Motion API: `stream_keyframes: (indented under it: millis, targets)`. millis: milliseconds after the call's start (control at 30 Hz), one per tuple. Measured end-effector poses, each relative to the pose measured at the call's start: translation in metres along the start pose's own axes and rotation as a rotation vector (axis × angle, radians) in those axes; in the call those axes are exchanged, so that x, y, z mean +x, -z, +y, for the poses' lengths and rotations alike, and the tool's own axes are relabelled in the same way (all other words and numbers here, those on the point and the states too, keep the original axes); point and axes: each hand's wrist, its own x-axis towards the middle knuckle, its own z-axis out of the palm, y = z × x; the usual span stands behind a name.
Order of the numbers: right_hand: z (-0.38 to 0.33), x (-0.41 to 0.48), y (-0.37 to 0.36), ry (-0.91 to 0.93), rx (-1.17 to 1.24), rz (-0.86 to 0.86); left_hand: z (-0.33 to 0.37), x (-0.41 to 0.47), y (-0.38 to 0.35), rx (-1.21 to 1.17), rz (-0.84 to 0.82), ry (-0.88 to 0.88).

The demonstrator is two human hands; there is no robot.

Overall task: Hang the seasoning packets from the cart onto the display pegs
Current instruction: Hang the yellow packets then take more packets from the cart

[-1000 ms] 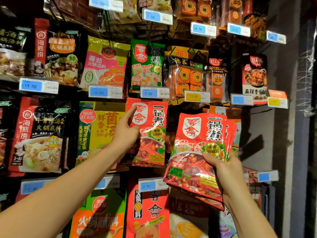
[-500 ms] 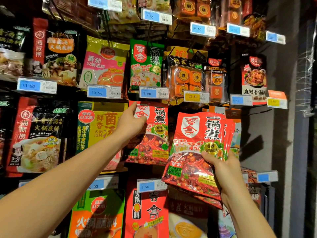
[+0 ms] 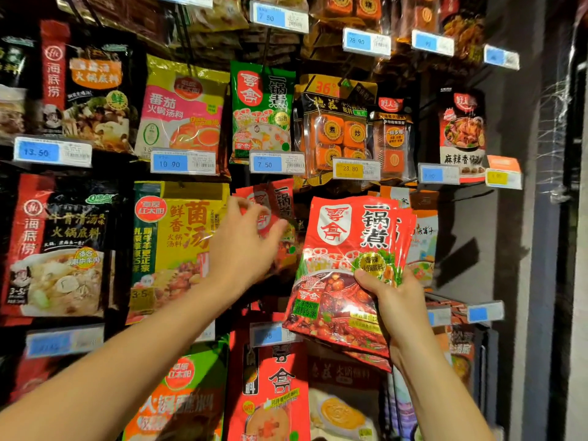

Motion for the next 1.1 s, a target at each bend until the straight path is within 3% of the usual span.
stream_keyframes:
  millis: [100, 167, 400, 600, 767, 933, 1100]
  targets:
    - [0.002, -0.003, -0.009, 0.011, 0.018, -0.03, 0.017, -0.03, 0.002, -0.648, -0.38, 0.115]
    - [0.003, -0.006, -0.016, 0.02, 0.028, -0.059, 0.017, -0.036, -0.005, -0.827, -0.492, 0.18]
    - [0.015, -0.007, -0.031, 0.038, 0.031, -0.096, 0.013, -0.043, -0.009, -0.974, -0.375, 0.289]
    - [0.028, -0.001, -0.036, 0.004, -0.01, 0.017, 0.005, -0.042, -0.009, -1.169, -0.425, 0.619]
    - [0.015, -0.003, -0.034, 0.075, -0.069, 0.056, 0.002, -0.035, -0.008, -1.104, -0.39, 0.65]
    - [0.016, 0.001, -0.021, 0.052, -0.143, 0.096, -0.011, -0.022, 0.011, -0.893, -0.552, 0.414]
    - [0.015, 0.003, -0.015, 0.027, -0.131, 0.115, -0.024, 0.009, 0.036, -0.843, -0.492, 0.337]
